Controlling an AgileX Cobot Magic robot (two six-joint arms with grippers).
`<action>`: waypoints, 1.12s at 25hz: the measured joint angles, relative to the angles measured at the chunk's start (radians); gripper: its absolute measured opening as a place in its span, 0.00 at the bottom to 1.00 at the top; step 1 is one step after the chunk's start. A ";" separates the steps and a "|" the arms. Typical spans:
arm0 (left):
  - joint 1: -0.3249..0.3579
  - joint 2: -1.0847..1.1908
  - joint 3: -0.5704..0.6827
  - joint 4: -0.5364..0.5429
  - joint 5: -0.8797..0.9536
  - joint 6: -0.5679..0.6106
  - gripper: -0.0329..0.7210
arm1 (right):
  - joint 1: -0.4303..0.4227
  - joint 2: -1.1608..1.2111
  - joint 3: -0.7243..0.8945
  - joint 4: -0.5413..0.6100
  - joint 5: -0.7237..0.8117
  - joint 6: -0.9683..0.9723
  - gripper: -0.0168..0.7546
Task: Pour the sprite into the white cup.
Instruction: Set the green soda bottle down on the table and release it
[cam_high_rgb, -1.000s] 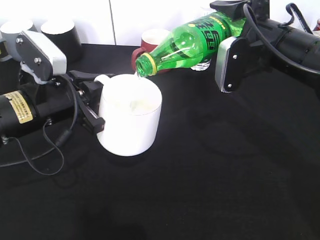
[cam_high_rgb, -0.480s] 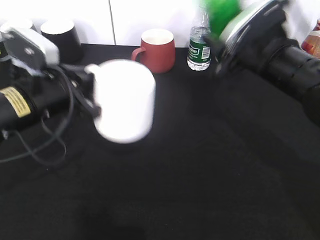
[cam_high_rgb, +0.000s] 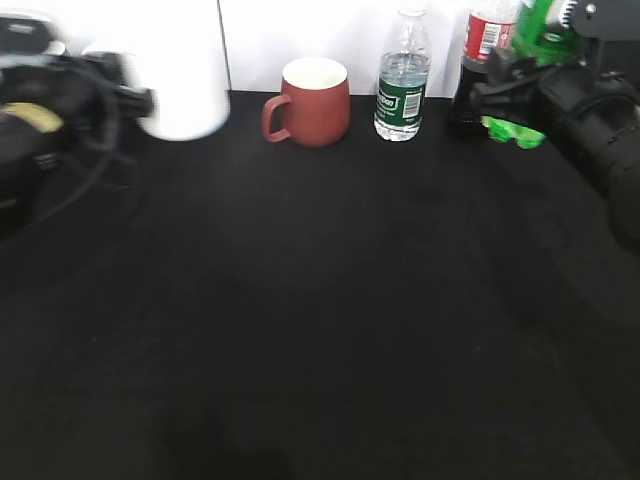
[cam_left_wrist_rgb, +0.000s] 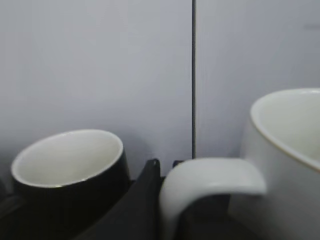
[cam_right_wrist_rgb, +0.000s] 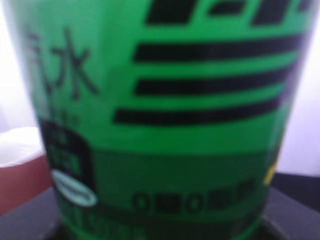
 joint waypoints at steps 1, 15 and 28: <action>0.000 0.050 -0.052 0.000 0.018 0.014 0.10 | 0.000 0.000 -0.001 0.025 0.000 -0.014 0.58; 0.000 0.418 -0.518 -0.018 0.160 0.038 0.10 | 0.000 0.000 0.001 0.066 0.000 -0.025 0.58; -0.009 0.378 -0.458 -0.028 0.160 0.025 0.35 | 0.000 0.000 0.001 0.078 0.000 -0.043 0.58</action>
